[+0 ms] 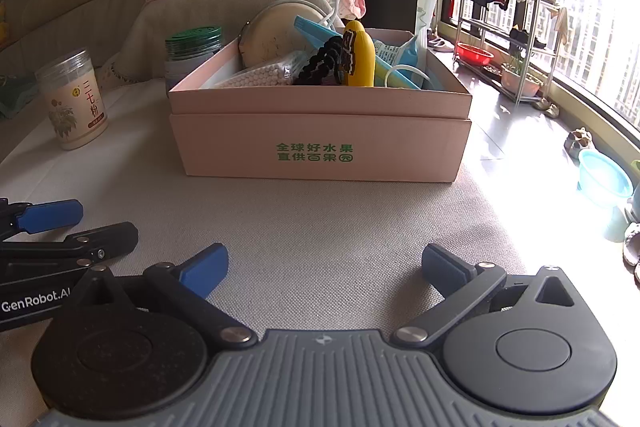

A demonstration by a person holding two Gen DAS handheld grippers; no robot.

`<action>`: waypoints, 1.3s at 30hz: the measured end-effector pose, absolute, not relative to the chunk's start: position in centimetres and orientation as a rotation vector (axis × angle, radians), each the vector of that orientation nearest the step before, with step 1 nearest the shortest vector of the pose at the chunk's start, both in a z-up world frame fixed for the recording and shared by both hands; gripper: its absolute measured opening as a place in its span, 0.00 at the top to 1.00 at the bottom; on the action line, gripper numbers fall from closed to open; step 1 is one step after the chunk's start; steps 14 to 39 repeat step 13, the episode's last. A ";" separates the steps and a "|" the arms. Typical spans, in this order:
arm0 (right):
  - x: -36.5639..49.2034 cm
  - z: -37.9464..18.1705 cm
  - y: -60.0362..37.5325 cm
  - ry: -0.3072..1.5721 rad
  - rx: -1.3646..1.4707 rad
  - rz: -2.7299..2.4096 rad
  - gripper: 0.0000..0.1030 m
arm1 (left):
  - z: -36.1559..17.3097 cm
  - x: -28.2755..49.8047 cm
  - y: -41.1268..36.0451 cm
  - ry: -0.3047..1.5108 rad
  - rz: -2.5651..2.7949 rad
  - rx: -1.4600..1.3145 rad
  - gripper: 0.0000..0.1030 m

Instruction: Organize soft objects

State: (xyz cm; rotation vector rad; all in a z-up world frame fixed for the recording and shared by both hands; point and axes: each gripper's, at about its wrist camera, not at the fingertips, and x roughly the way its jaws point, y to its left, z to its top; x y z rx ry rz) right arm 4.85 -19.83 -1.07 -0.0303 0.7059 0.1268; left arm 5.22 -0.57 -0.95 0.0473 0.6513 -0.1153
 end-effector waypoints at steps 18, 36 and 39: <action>4.8 -1.1 -19.8 0.706 -0.030 0.127 0.00 | -0.9 5.2 -0.7 0.652 -0.113 0.048 0.35; 4.8 -1.1 -19.8 0.706 -0.030 0.127 0.00 | -0.9 5.2 -0.7 0.652 -0.113 0.048 0.35; 4.8 -1.1 -19.8 0.706 -0.030 0.127 0.00 | -0.9 5.2 -0.7 0.652 -0.113 0.048 0.35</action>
